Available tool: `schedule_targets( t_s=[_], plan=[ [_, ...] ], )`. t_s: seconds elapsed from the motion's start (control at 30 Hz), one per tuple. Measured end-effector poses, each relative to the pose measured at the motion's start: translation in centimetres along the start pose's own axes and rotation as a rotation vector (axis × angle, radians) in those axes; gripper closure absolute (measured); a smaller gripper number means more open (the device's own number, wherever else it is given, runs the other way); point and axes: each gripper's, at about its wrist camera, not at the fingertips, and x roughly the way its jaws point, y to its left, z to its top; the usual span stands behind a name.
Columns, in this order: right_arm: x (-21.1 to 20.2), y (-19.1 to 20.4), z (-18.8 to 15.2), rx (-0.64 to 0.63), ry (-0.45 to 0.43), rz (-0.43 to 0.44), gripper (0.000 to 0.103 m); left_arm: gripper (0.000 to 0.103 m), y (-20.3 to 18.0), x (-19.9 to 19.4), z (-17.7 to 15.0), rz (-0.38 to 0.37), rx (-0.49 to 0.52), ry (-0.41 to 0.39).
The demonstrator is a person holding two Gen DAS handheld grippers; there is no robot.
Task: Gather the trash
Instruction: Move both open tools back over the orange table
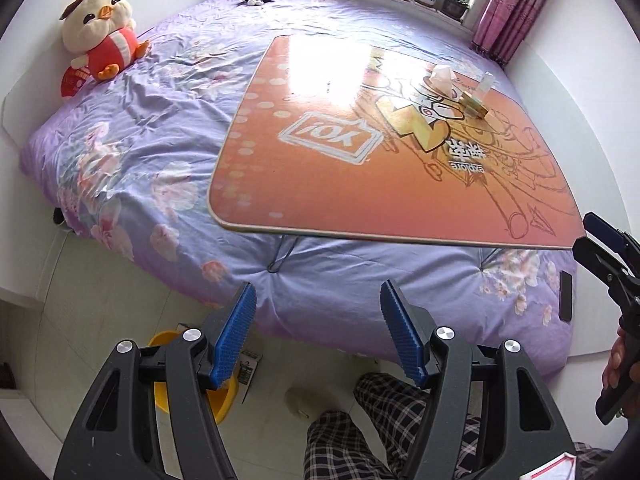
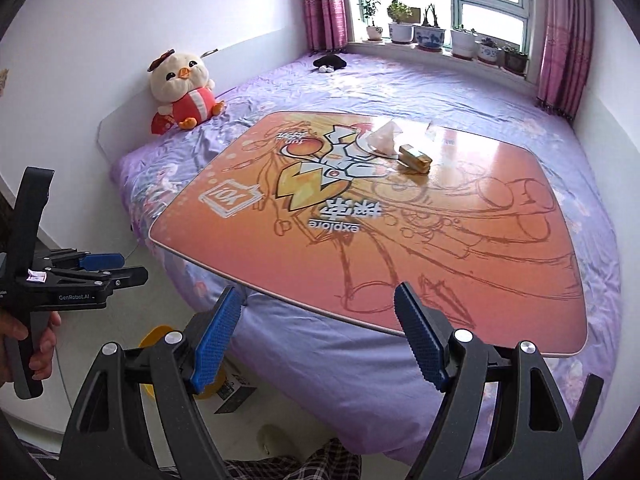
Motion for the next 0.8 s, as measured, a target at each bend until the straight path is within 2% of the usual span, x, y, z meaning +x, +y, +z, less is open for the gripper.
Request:
schedule_targets(
  t_s=[0.03, 0.1, 0.23, 0.3, 0.47, 0.53, 0.8],
  plan=[
    [0.2, -0.6, 0.3, 0.007, -0.002, -0.006, 0.024, 0.038, -0.5, 0.3, 0.6, -0.004, 0.006, -0.001],
    [0.7, -1.7, 0.9, 0.017, -0.005, -0.016, 0.024, 0.025, -1.5, 0.9, 1.7, 0.002, 0.016, -0.005],
    [2.2, -3.9, 2.1, 0.027, -0.002, -0.031, 0.024, 0.024, -3.4, 2.2, 4.3, 0.003, 0.035, -0.011],
    [2.8, -4.9, 2.8, 0.027, 0.003, -0.033, 0.024, 0.016, -4.4, 3.0, 5.6, 0.003, 0.043, -0.016],
    [5.1, -6.9, 4.5, 0.018, 0.001, -0.047, 0.023, 0.009, -6.3, 4.8, 9.3, 0.013, 0.042, -0.029],
    [6.1, -7.6, 5.3, 0.014, -0.003, -0.050, 0.017, 0.005, -6.9, 5.6, 10.8, 0.026, 0.044, -0.039],
    [11.1, -10.2, 8.4, 0.007, 0.023, -0.037, 0.015, 0.005, -8.4, 8.6, 15.9, 0.079, 0.063, -0.041]
  ],
)
